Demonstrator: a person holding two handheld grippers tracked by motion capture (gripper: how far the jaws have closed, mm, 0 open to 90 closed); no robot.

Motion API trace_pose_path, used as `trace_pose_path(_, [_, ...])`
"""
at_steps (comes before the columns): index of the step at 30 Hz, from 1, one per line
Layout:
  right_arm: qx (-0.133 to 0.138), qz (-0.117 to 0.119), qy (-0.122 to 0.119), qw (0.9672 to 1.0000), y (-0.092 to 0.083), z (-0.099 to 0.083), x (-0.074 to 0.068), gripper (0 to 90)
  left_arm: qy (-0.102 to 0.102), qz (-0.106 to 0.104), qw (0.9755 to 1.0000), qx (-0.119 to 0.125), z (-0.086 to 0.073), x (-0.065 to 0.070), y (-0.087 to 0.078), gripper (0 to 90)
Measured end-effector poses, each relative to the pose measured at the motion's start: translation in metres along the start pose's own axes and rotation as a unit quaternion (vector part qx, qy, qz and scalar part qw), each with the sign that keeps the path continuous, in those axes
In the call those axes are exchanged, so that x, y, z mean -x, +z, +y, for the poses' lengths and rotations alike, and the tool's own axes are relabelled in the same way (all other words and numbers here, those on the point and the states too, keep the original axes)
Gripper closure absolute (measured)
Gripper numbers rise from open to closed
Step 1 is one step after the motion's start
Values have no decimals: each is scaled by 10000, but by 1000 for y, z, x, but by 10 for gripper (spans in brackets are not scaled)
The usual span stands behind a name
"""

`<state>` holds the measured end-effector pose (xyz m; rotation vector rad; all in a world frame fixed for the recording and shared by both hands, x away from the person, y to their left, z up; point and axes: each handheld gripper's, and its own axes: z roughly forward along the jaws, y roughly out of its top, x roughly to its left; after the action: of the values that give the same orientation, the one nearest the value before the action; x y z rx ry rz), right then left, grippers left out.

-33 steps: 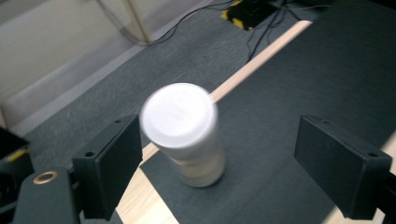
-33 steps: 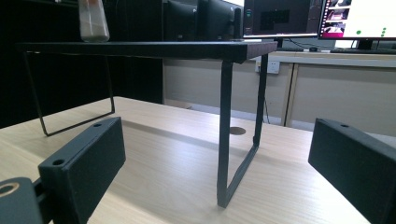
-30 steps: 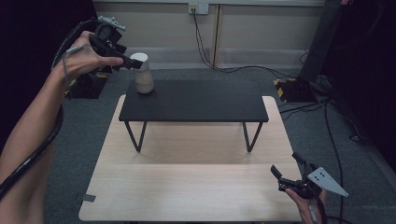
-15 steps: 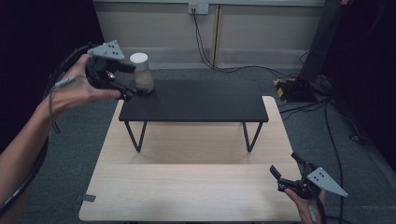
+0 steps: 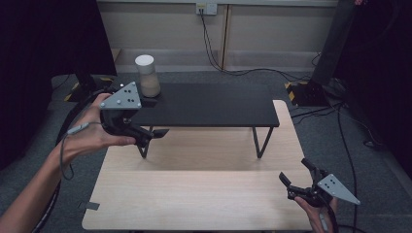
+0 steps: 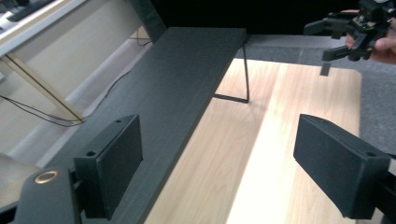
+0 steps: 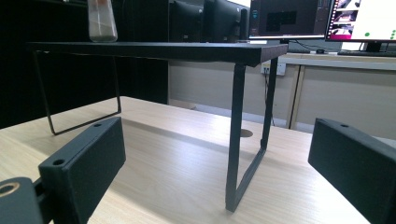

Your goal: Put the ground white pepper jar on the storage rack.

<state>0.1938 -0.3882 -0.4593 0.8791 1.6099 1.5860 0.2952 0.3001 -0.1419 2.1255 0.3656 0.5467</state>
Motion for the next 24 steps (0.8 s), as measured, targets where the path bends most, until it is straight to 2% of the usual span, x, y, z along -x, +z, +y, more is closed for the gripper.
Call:
trace_pose_path(8, [19,-30,13,10000,-2,0,-1,36,-86,56,9999,-34,-4,-4,-1,148])
trace_pose_path(24, [24,-30,13,10000,-2,0,-2,36,-61,76,9999,-35,-4,-4,-3,148])
